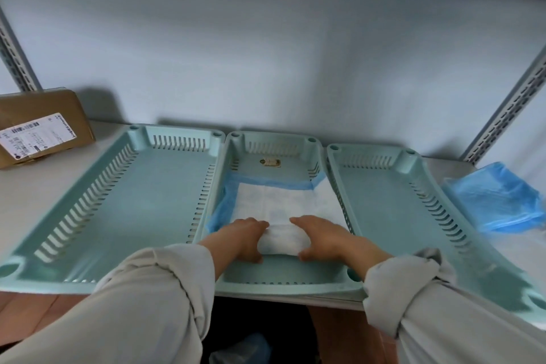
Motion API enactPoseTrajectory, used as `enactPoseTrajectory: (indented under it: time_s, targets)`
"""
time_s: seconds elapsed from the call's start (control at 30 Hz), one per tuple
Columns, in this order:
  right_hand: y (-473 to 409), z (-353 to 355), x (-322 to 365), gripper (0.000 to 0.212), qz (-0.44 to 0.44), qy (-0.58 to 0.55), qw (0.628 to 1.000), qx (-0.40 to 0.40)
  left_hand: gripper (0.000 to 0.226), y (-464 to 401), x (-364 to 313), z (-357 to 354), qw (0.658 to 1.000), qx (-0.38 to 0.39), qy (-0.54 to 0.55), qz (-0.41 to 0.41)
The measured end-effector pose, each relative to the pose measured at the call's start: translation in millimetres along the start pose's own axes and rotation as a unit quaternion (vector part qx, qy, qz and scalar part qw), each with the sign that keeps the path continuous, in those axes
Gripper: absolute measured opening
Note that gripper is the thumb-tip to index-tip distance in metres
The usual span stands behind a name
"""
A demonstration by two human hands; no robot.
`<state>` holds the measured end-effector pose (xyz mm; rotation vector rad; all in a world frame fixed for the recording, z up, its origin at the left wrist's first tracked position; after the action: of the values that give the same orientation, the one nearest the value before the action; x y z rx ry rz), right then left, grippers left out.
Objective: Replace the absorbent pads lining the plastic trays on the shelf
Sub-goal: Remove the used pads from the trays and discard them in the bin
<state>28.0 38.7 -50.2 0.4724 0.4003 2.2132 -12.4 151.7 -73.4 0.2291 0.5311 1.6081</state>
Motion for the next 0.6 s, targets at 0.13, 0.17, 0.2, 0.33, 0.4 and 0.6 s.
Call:
enactPoseTrajectory:
  time_s: [0.13, 0.17, 0.2, 0.33, 0.4, 0.6]
  targets:
    - [-2, -24, -6, 0.059, 0.003, 0.024, 0.999, 0.033, 0.07, -1, 8, -14, 0.999, 0.026, -0.029, -0.01]
    - [-2, -25, -5, 0.058, 0.006, 0.028, 0.999, 0.031, 0.07, -1, 10, -14, 0.999, 0.023, -0.03, -0.013]
    - [-2, -26, -5, 0.059, 0.008, 0.034, 0.999, 0.028, 0.069, -1, 11, -13, 0.999, 0.016, -0.033, -0.015]
    - [-3, -25, -3, 0.055, 0.005, 0.071, 0.997, 0.016, 0.062, -4, 11, -14, 0.998, -0.013, -0.052, -0.016]
    - [-7, -20, -1, 0.051, 0.001, 0.066, 0.998, -0.013, 0.059, -5, 9, -11, 0.997, -0.028, -0.068, -0.015]
    - [-2, -25, -6, 0.056, -0.001, 0.035, 0.999, 0.011, 0.068, 2, 6, -20, 0.998, 0.013, -0.063, -0.011]
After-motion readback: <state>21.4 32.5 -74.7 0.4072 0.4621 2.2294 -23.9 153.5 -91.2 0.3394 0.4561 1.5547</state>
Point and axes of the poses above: each hand's wrist, its own y-axis away from the middle knuckle, its own z-axis out of the back of the hand, x = y × z, the point moved 10 cm from there along -y, towards the middle knuckle
